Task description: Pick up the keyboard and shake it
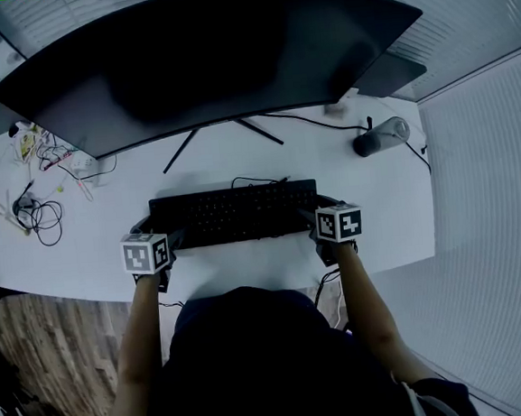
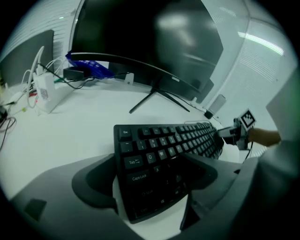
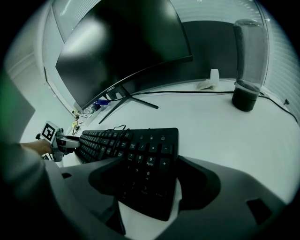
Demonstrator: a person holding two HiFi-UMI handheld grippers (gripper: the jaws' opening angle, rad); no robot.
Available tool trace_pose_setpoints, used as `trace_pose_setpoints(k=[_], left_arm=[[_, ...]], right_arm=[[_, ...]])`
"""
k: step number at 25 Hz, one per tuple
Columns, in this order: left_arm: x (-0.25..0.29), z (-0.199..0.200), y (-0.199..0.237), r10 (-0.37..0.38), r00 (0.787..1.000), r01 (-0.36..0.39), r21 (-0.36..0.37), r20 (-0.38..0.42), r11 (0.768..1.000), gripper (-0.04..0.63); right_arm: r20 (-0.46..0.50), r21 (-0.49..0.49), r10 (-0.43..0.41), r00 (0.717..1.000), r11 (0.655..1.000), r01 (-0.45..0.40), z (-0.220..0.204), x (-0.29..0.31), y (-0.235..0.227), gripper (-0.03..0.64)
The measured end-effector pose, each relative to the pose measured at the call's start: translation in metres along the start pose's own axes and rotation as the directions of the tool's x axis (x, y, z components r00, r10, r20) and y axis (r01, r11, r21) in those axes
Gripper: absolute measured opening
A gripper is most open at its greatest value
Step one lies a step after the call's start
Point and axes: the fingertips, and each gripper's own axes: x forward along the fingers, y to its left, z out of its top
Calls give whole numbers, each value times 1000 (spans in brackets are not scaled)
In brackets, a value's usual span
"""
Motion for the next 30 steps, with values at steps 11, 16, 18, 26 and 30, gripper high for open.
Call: trace_pose_setpoints(k=[11, 16, 18, 26, 30], left_arm=[[-33, 18, -13, 65, 988, -67, 4, 142, 998, 416], [-61, 36, -29, 46, 963, -49, 4, 264, 999, 416], [-71, 43, -34, 31, 950, -29, -11, 310, 1000, 416], [-80, 50, -44, -52, 902, 98, -86, 428, 991, 416], [-76, 47, -46, -84, 888, 158, -127, 452, 979, 416]], right_arm=[[91, -19, -31, 995, 999, 33, 10, -33, 11, 336], [209, -110, -51, 976, 991, 76, 43, -78, 25, 336], [263, -159, -66, 963, 981, 111, 60, -99, 34, 336], [432, -341, -131, 892, 893, 296, 112, -167, 72, 336], [487, -405, -143, 862, 837, 368, 126, -189, 92, 336]])
